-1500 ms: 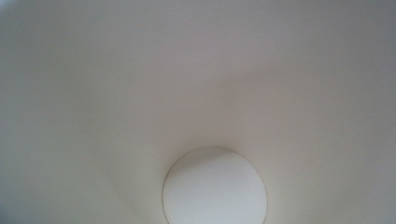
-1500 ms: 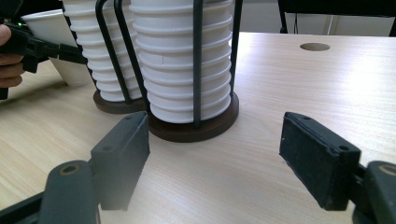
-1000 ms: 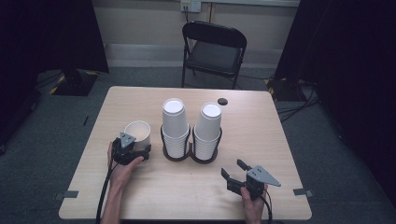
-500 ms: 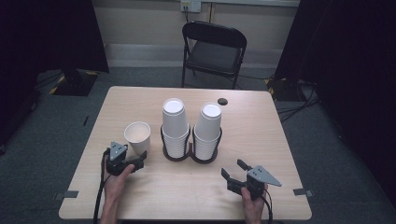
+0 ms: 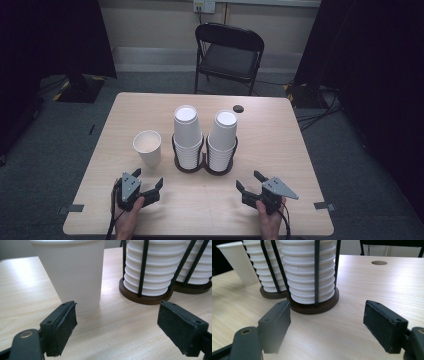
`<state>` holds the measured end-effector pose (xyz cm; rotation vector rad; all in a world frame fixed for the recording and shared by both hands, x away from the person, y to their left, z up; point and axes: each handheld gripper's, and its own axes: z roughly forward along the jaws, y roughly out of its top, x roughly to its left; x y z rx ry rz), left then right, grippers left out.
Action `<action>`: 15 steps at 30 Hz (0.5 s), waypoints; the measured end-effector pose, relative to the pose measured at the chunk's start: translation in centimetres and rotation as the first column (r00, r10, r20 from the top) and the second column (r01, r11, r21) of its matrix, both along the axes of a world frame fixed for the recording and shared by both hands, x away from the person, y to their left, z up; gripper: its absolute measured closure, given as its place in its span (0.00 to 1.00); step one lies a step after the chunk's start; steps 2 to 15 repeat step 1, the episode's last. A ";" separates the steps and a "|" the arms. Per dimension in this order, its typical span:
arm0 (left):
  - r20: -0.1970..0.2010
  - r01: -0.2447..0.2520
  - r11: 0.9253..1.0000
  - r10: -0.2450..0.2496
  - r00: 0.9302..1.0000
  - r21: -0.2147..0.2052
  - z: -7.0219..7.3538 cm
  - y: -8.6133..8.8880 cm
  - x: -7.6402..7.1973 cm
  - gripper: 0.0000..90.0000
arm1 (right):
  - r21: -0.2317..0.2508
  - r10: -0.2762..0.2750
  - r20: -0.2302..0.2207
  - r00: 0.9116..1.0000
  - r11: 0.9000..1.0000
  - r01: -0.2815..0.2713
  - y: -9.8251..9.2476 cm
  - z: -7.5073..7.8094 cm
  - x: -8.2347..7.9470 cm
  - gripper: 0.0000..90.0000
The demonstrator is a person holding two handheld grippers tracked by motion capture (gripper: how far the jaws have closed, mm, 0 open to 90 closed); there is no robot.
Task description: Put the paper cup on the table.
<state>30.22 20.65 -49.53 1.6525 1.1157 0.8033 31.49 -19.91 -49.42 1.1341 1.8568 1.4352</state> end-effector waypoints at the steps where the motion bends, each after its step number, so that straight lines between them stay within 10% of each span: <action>1: 0.010 -0.001 1.000 0.001 1.000 0.001 0.0 -0.1 -0.2 0.17 | -0.015 -0.006 -0.002 1.000 1.000 0.006 0.1 0.0 0.0 0.24; 15: 0.010 -0.001 1.000 0.001 1.000 0.001 0.0 -0.1 -0.2 0.17 | -0.015 -0.006 -0.002 1.000 1.000 0.006 0.1 0.0 0.0 0.24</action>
